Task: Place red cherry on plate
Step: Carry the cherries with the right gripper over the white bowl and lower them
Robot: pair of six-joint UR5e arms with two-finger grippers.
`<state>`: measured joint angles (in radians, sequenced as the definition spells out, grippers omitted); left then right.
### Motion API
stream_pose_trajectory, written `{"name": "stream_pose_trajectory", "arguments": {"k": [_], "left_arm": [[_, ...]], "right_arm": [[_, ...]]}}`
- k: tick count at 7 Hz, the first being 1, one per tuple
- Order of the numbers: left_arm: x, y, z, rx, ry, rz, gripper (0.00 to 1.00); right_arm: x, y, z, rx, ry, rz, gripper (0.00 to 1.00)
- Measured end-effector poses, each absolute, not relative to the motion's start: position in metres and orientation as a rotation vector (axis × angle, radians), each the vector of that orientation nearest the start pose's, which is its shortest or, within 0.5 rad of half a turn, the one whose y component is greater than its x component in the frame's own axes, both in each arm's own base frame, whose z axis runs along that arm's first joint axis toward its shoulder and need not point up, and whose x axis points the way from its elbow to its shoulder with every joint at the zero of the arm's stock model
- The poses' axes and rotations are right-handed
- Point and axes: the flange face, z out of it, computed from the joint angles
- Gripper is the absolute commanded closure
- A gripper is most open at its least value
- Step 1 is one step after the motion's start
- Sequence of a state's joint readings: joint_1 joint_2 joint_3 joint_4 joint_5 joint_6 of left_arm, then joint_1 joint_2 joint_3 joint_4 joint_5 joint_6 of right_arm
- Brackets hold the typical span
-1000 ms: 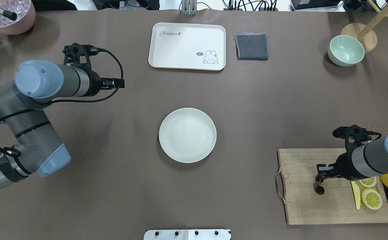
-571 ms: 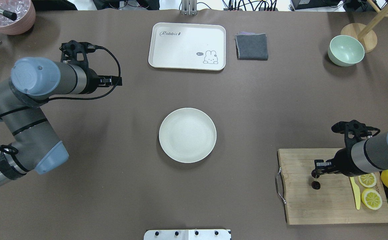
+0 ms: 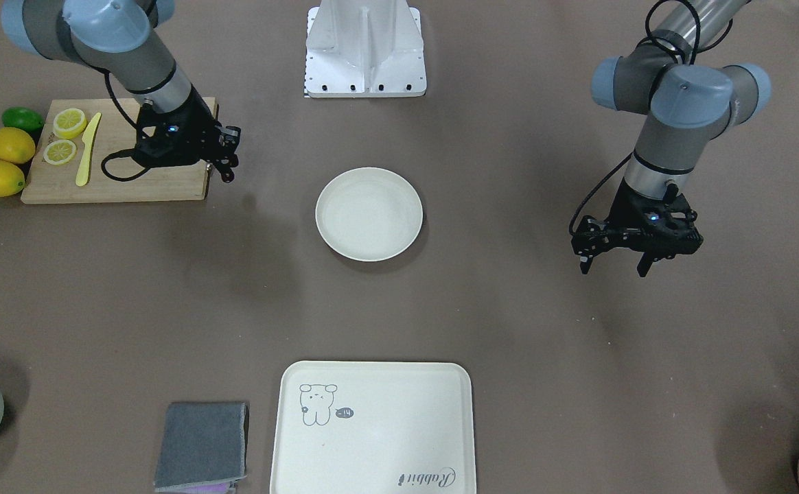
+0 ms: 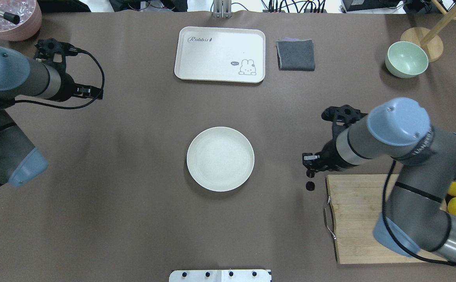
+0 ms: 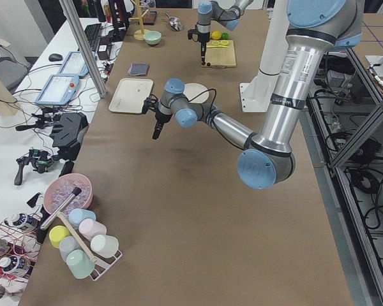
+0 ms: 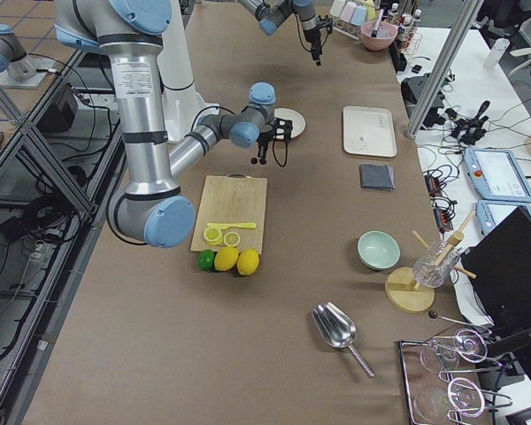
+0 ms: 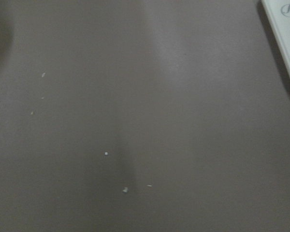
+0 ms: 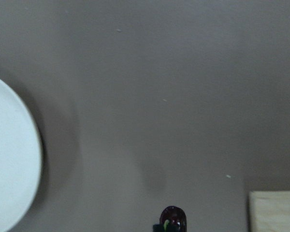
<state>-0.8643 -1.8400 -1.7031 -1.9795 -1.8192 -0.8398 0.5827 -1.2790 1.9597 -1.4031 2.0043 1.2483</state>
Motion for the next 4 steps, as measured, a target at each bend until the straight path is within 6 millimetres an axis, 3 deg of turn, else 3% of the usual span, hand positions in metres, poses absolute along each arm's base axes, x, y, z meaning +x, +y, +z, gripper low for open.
{"name": "stream_pose_trajectory", "arguments": {"k": [2,4], "left_arm": [[0.271,-0.537,0.459,0.397,0.658,0.0,0.02],[0.233,-0.536,0.497,0.38,0.605,-0.003,0.02]], "right_arm": [[-0.487,-0.432,0.252,0.04,-0.922,0.069,1.0],[-0.533,-0.457,0.207,0.059,-0.929,0.07,1.0]]}}
